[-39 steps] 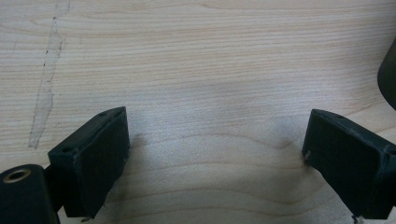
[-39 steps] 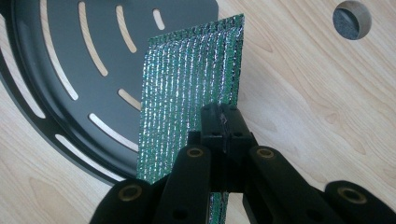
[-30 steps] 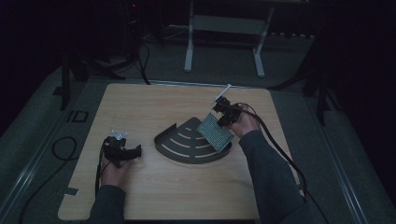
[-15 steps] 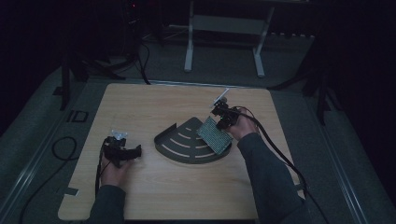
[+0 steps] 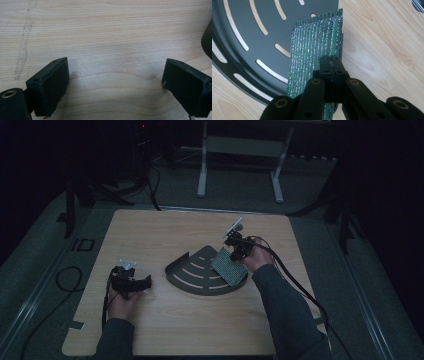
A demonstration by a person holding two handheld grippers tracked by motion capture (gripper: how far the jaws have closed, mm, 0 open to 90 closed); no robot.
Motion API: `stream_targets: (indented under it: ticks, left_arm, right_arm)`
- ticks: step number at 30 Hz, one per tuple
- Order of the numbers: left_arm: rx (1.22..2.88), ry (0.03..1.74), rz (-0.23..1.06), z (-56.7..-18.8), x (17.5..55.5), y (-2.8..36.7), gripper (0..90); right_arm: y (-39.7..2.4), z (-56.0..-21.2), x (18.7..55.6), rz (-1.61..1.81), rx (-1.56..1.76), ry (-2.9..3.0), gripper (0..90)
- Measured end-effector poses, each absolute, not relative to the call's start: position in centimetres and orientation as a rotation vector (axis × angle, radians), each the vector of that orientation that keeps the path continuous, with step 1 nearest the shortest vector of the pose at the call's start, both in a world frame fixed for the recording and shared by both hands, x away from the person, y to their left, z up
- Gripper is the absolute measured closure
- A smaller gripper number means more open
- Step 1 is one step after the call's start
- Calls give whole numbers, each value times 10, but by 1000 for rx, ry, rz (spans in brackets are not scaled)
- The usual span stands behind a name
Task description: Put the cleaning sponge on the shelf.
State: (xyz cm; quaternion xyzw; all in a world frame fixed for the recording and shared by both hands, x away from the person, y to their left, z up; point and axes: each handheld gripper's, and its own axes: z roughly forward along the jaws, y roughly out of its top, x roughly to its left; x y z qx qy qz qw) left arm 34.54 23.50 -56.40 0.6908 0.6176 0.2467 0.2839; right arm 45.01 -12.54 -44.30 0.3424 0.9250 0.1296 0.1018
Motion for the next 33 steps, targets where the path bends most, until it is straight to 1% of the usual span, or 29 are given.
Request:
stream_targets:
  ticks: [18,20,28,32,33]
  left_arm:
    - [1849,1652,660,-564,345,235,78]
    - [1849,1653,660,-564,345,235,78]
    - [1849,1652,660,-564,345,235,78]
    - [1849,1652,660,-564,345,235,78]
    - [1849,1652,660,-564,345,235,78]
  right_arm:
    - [-124,-450,452,339,1006,2728,875]
    - [-124,-450,452,337,1001,2735,845]
    - [-124,-450,451,340,998,2736,805]
    - [-127,-446,448,358,989,2724,745]
    - [-129,-444,446,368,993,2718,709]
